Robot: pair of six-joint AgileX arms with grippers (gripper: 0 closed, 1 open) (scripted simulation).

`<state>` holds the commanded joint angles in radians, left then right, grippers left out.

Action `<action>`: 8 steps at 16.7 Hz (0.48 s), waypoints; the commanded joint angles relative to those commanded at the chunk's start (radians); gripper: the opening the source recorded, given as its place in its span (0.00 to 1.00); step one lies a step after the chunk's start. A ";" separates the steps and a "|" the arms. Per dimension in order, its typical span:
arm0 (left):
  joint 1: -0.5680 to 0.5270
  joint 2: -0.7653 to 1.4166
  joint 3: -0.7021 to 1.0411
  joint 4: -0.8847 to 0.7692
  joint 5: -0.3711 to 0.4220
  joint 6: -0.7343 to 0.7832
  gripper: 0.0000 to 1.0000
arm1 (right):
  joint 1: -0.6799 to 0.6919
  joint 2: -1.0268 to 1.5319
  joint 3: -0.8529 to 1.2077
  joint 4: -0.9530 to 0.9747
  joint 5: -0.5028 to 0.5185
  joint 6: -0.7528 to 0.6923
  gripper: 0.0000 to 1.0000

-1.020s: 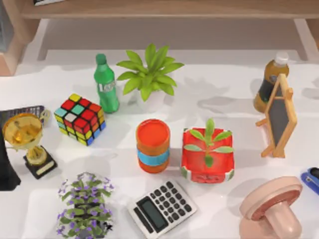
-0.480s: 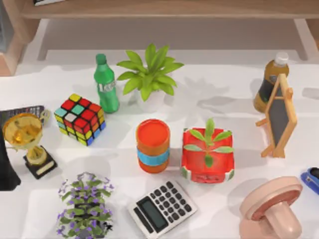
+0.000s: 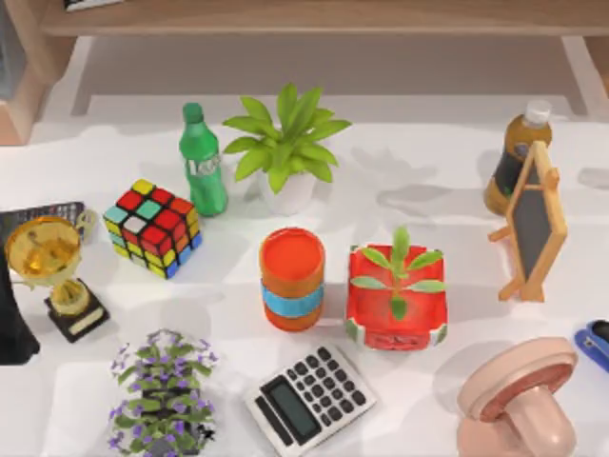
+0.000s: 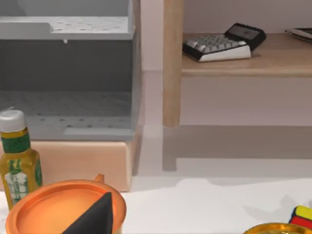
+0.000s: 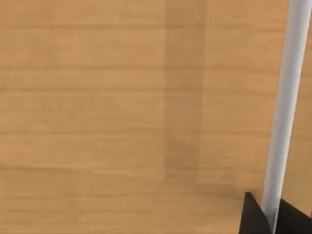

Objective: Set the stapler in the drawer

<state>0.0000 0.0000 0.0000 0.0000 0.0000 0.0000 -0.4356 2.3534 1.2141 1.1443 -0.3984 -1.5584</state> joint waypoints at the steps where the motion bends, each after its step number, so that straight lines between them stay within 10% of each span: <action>1: 0.000 0.000 0.000 0.000 0.000 0.000 1.00 | 0.000 0.000 0.000 0.000 0.000 0.000 0.00; 8: 0.000 0.000 0.000 0.000 0.000 0.000 1.00 | -0.011 -0.018 -0.042 0.020 -0.011 0.005 0.00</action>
<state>0.0000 0.0000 0.0000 0.0000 0.0000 0.0000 -0.4469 2.3350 1.1724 1.1639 -0.4096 -1.5536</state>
